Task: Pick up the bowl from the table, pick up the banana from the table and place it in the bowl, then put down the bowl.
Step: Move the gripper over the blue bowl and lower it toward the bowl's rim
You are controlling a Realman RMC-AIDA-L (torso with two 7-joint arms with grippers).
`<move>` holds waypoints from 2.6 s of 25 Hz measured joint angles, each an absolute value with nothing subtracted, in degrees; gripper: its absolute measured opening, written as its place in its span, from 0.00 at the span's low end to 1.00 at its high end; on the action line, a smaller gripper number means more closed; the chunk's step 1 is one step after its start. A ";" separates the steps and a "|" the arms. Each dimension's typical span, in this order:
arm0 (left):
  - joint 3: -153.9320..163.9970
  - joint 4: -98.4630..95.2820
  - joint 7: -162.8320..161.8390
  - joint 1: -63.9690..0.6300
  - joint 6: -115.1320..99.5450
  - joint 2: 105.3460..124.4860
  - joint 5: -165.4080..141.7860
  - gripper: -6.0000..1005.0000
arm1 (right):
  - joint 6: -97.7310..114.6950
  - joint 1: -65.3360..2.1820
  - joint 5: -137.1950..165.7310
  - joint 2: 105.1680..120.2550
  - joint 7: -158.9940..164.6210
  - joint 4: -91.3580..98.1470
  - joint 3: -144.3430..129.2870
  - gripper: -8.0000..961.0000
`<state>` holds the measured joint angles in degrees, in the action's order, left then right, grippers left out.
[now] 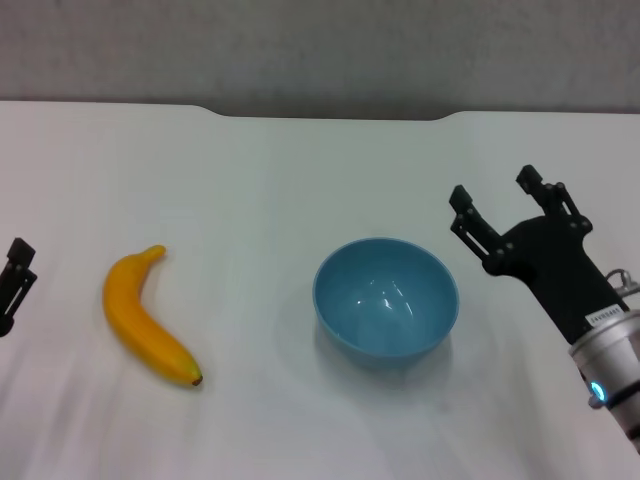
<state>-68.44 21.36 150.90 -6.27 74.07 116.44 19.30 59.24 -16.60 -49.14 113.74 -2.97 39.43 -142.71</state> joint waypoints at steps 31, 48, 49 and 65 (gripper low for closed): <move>-81.91 74.41 110.17 6.91 12.46 116.23 -39.54 0.85 | -32.55 -12.58 -35.25 114.75 -18.66 84.42 -100.34 0.80; -79.16 74.87 111.51 5.13 3.90 116.36 -39.70 0.84 | -35.24 -23.18 -19.35 115.04 7.39 70.76 -108.40 0.75; -79.10 74.85 111.51 5.13 3.89 116.36 -39.71 0.84 | -34.46 -23.25 -19.83 115.05 7.70 70.13 -109.11 0.75; -78.77 74.77 111.63 4.94 3.78 116.37 -39.73 0.84 | -30.39 -23.07 -22.36 115.13 8.44 64.95 -110.57 0.75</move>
<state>-78.77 74.77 111.63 4.94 3.78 116.37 -39.73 -30.39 -23.07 -22.36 115.13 8.45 64.95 -110.57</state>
